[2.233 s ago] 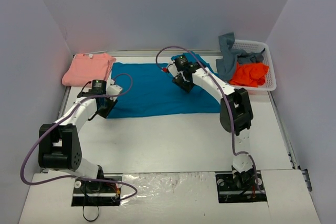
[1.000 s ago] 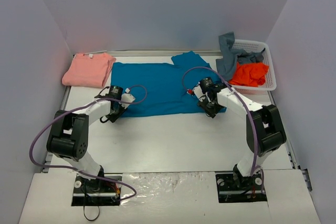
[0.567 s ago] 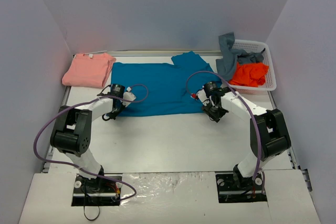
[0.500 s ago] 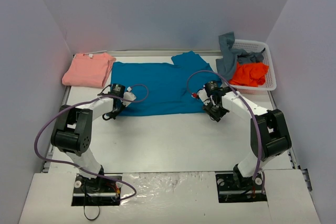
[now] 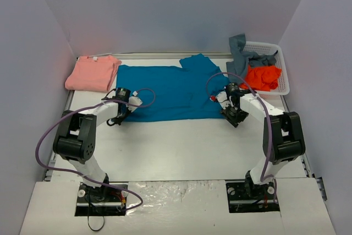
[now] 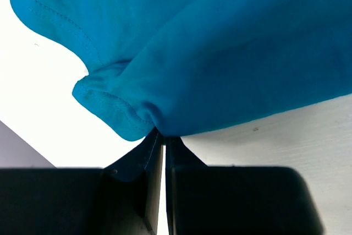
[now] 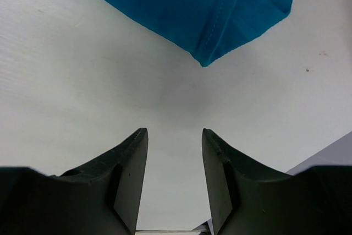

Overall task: Fold and stack the t-shirts
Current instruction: Fold the flattened tshirt in 1/3 of the way

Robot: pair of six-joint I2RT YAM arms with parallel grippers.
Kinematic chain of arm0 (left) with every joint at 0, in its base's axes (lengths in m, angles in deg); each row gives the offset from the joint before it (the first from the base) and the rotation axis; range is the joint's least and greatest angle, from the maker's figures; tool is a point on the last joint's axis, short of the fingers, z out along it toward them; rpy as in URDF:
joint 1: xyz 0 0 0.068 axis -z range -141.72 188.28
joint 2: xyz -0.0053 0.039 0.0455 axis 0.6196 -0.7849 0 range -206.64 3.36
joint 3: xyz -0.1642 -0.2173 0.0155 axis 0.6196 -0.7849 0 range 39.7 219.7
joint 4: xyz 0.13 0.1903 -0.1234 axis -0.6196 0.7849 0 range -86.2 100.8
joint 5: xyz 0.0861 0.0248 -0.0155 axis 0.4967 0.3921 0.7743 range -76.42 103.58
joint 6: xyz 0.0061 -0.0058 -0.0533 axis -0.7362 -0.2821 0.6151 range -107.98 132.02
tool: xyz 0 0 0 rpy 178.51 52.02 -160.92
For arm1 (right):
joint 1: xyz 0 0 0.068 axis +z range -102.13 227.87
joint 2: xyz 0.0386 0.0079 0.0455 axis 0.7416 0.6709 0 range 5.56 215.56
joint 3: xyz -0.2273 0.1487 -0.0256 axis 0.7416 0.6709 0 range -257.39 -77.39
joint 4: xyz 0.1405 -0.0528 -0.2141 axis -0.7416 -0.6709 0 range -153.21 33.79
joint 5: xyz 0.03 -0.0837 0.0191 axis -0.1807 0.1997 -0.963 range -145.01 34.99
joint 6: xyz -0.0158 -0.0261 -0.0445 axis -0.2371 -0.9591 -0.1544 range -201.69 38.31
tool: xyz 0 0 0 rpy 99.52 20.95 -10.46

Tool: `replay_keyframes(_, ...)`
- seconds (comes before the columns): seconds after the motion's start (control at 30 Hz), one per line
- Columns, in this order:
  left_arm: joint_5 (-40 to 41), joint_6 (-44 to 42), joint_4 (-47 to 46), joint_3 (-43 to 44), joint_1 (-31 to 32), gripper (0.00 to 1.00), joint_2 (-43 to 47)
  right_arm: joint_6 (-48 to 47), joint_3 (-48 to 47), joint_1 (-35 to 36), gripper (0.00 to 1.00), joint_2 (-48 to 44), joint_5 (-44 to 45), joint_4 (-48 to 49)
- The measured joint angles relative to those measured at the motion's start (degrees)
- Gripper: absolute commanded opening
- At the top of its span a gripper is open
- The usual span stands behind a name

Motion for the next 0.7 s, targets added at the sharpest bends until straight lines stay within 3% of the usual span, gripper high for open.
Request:
replay_keyframes(0.33, -1.1, 0.2, 0.6, -0.2, -0.1, 0.02, 0.5, -2.6, -5.9, -3.9, 0.39, 9.7, -4.2, 0.4)
replay_keyframes(0.7, -1.4, 0.3, 0.9, -0.8, 0.0, 0.02, 1.1, -3.1, -11.8, -4.2, 0.39, 14.4, -7.2, 1.1)
